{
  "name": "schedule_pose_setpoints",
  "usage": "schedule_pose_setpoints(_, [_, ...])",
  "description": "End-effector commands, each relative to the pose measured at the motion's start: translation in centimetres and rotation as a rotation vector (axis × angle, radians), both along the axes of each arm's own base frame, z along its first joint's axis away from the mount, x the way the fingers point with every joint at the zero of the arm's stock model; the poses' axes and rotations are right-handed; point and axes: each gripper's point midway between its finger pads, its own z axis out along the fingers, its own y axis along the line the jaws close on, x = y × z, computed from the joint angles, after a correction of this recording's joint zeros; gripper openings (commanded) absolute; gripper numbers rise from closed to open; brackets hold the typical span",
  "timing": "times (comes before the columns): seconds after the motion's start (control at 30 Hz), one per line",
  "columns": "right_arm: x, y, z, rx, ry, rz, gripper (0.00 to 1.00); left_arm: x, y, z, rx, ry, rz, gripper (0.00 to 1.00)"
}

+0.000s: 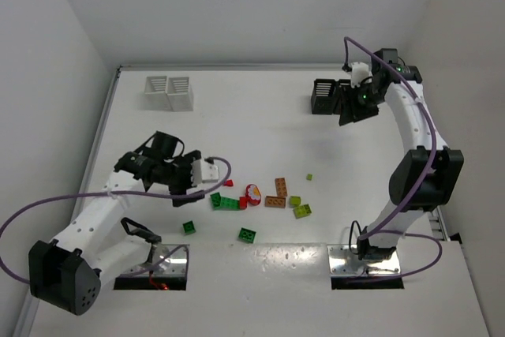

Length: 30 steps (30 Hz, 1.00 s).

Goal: Sort the legos into containers by color

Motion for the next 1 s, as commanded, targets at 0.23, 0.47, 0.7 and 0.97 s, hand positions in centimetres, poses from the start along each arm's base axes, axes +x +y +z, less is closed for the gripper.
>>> schedule_pose_setpoints(0.23, [-1.3, 1.3, -0.5, 0.076, 0.01, 0.045, 0.5, -2.8, -3.3, -3.5, 0.142, -0.176, -0.708, 0.93])
schedule_pose_setpoints(0.47, [-2.1, 1.5, -1.4, 0.087, 0.047, 0.047, 0.49, -2.5, -4.7, -5.1, 0.175, -0.136, -0.918, 0.93])
schedule_pose_setpoints(0.7, [-2.7, 1.4, -2.1, 0.08, 0.063, 0.043, 0.49, -1.8, -6.0, -6.1, 0.161, -0.113, -0.982, 0.9])
schedule_pose_setpoints(0.97, [-2.8, 1.6, -3.1, 0.09, 0.081, 0.046, 0.49, -0.7, -6.8, -7.2, 0.184, -0.124, -1.021, 0.87])
